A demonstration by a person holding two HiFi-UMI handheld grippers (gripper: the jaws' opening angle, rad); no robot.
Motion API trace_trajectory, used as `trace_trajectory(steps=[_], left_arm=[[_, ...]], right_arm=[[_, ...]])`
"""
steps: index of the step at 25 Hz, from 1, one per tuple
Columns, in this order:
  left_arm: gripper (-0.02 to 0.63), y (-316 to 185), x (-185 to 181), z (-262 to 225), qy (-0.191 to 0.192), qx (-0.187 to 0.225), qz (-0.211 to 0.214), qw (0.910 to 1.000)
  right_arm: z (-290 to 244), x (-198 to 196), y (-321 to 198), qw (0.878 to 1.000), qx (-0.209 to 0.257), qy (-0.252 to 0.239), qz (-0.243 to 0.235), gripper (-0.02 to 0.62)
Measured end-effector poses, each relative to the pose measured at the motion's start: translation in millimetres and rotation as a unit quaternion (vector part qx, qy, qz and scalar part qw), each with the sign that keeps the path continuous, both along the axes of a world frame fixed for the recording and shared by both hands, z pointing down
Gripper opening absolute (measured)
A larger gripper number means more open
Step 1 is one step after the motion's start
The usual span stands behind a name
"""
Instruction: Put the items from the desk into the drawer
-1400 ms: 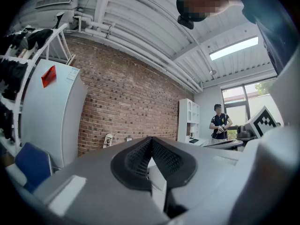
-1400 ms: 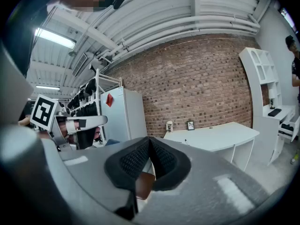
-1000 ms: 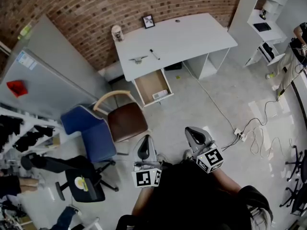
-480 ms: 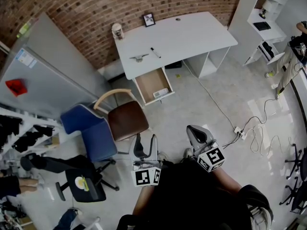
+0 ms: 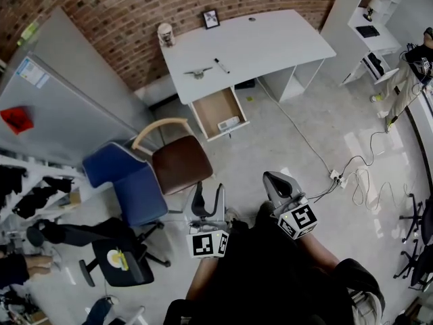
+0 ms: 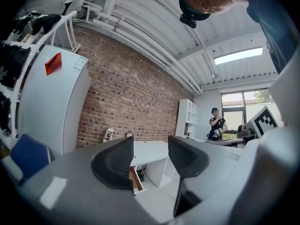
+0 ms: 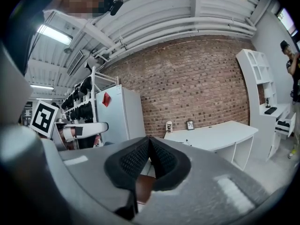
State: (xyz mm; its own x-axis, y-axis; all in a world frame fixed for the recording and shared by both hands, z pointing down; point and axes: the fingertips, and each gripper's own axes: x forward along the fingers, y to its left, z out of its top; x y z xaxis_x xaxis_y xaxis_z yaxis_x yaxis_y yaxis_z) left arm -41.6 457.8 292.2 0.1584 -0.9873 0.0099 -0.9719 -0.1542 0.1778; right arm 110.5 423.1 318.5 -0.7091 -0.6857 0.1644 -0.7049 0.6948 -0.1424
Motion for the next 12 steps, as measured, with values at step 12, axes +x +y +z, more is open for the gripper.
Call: trace_trajectory(steps=[12], left_arm=[[0.241, -52.0, -26.8, 11.9, -0.001, -0.007, 0.005, 1.0]], right_arm=[[3.5, -30.6, -52.1, 1.0, 0.005, 0.004, 0.001, 0.005]])
